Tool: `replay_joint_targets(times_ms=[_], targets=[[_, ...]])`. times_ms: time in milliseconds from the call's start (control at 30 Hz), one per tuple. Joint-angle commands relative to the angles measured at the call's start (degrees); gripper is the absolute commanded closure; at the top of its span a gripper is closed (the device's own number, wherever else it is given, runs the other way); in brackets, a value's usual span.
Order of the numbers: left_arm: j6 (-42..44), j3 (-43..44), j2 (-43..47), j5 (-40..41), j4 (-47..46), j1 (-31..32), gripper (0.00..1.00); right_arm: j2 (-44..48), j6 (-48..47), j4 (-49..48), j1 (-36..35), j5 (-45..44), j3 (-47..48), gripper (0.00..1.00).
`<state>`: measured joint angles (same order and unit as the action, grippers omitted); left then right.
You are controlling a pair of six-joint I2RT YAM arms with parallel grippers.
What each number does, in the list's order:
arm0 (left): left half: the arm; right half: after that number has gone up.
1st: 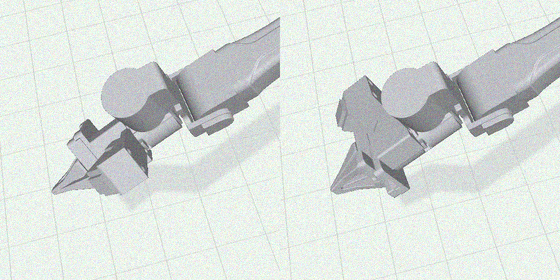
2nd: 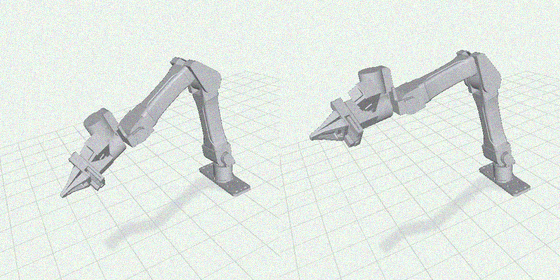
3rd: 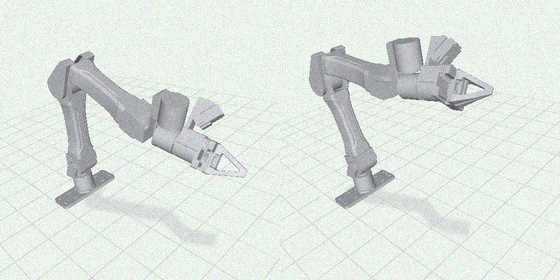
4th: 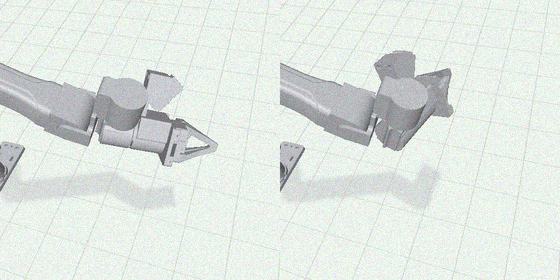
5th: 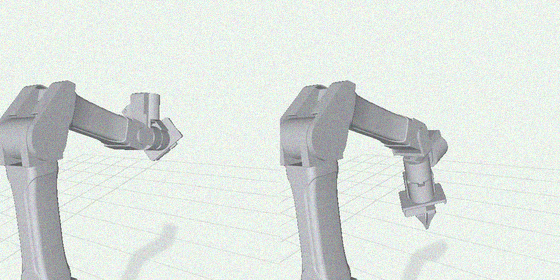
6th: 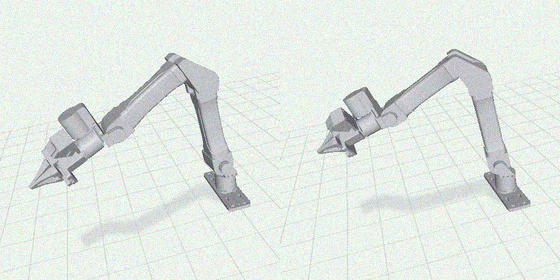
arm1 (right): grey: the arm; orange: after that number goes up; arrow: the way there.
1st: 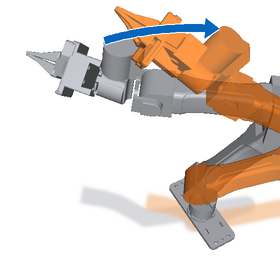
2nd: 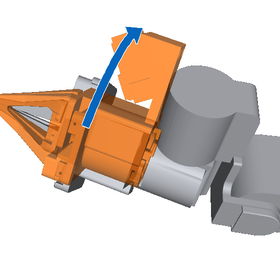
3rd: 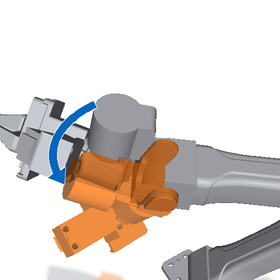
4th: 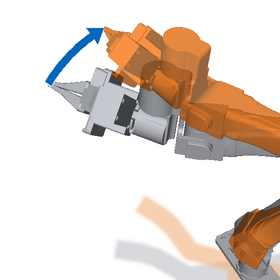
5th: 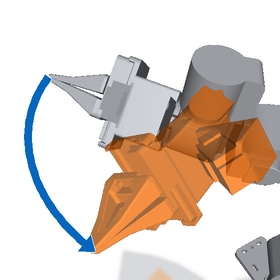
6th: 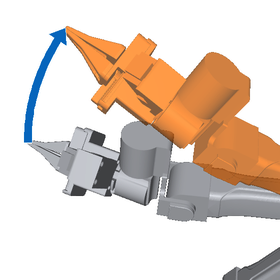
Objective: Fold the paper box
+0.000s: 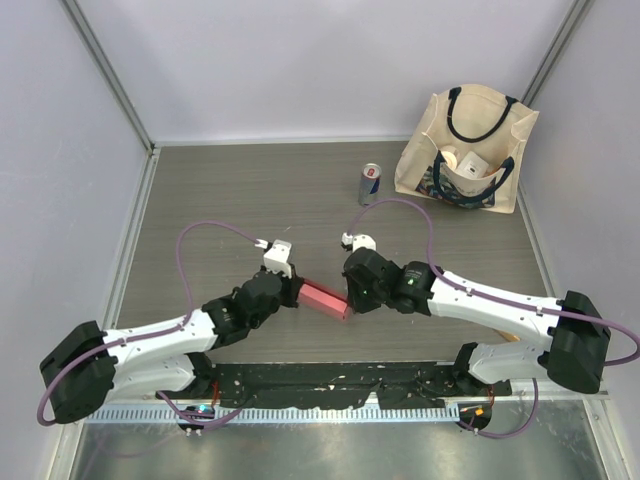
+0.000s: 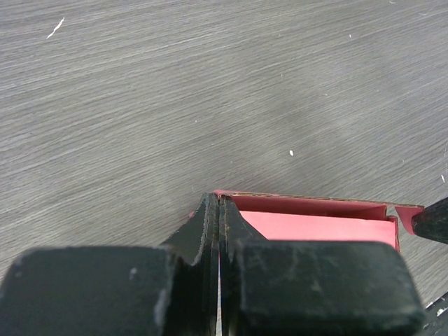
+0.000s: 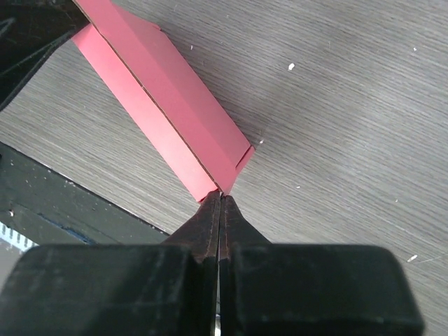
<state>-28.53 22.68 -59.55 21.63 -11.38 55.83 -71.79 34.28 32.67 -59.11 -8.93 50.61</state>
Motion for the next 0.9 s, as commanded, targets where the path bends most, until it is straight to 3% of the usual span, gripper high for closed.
replay_joint_targets(times_ms=[0,300,867], targets=[[-1.44,-0.53,-1.88,-0.62,-1.28,1.47,1.0,-0.11,5.44,-2.69,0.75,0.4,1.25,0.99],[-1.61,-1.32,-1.1,0.61,-0.93,2.26,1.0,2.97,14.58,-5.33,8.13,4.18,-2.71,0.99],[-2.14,-2.11,0.75,1.84,-0.84,3.67,1.0,2.09,23.11,-10.07,8.84,4.27,-4.73,0.99]])
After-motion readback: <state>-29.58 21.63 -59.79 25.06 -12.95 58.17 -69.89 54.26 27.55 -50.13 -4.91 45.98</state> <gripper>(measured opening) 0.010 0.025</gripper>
